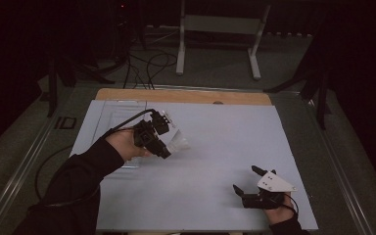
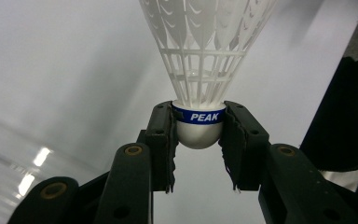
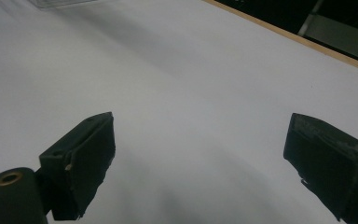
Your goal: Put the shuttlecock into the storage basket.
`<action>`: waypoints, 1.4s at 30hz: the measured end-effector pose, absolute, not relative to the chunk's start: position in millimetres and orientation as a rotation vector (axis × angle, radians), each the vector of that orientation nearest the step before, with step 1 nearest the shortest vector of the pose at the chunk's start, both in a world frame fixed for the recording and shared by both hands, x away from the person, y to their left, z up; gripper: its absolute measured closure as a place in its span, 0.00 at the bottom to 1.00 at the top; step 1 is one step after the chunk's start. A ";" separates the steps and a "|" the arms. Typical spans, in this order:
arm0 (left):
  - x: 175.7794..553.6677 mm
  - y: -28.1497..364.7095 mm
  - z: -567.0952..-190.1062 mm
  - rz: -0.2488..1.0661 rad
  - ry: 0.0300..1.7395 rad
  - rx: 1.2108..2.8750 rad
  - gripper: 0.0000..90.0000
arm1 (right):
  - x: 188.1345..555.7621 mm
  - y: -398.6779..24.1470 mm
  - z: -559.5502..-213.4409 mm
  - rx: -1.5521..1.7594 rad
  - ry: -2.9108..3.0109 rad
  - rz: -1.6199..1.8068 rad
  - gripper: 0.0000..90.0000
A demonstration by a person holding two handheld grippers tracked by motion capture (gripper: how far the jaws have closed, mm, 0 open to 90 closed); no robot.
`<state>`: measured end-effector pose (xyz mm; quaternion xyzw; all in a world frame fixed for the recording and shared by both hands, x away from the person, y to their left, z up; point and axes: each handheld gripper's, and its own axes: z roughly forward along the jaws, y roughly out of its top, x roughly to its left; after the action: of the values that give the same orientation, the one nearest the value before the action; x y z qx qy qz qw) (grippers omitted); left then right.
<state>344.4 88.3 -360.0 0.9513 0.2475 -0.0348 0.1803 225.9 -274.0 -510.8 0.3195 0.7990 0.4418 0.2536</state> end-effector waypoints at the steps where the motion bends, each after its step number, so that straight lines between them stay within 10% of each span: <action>1: 344.4 90.2 -359.4 -0.094 0.694 2.695 0.74 | 225.8 -273.8 -510.7 0.869 2.171 1.202 0.10; 42: 346.2 177.5 -352.6 -0.019 0.905 2.609 0.74 | 224.9 -271.6 -510.2 0.860 2.170 1.196 0.10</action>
<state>346.2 177.5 -352.6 0.9277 0.3219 -0.0068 0.1888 224.9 -271.6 -510.2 0.3169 0.7997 0.4406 0.2567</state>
